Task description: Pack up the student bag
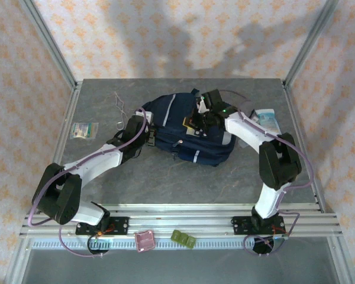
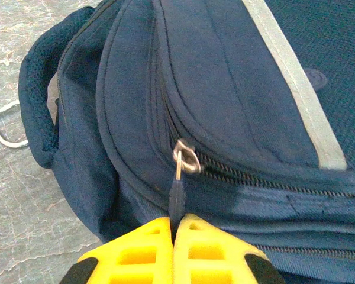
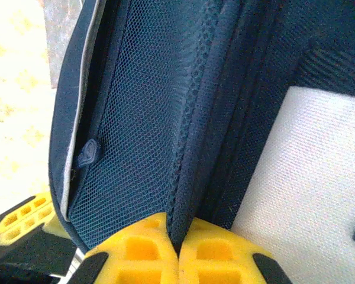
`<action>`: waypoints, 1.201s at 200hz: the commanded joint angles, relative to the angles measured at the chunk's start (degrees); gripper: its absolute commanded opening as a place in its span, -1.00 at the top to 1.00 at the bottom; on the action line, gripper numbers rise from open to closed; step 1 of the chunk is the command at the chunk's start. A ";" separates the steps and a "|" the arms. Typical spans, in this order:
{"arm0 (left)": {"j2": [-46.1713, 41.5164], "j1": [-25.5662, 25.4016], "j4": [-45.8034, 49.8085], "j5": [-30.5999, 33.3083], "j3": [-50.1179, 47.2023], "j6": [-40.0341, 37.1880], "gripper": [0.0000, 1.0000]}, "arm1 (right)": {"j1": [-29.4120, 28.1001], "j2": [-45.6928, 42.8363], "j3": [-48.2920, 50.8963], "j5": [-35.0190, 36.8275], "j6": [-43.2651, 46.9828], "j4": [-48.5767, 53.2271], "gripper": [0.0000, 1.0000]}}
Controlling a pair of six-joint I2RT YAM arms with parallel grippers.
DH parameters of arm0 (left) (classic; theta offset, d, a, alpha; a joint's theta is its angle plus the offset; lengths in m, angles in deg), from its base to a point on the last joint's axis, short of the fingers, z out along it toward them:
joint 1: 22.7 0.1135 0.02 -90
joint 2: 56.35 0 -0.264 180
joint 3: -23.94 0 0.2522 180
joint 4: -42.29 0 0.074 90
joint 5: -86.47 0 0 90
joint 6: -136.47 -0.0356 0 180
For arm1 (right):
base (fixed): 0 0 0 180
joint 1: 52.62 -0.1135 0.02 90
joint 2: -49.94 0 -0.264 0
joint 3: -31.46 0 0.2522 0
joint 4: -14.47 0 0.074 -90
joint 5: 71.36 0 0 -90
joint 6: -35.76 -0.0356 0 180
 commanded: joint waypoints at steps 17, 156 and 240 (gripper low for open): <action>-4.86 -3.51 5.35 1.53 -3.63 0.99 1.00 | 0.07 2.46 -10.08 -0.54 10.97 4.46 1.00; -0.21 -15.70 -7.47 -2.72 -3.55 9.74 1.00 | 5.73 -4.01 -2.31 3.78 0.37 2.09 0.25; 4.04 -17.62 -7.28 -4.08 -0.61 7.49 1.00 | -1.15 -14.43 27.56 -3.23 -25.63 -27.85 0.15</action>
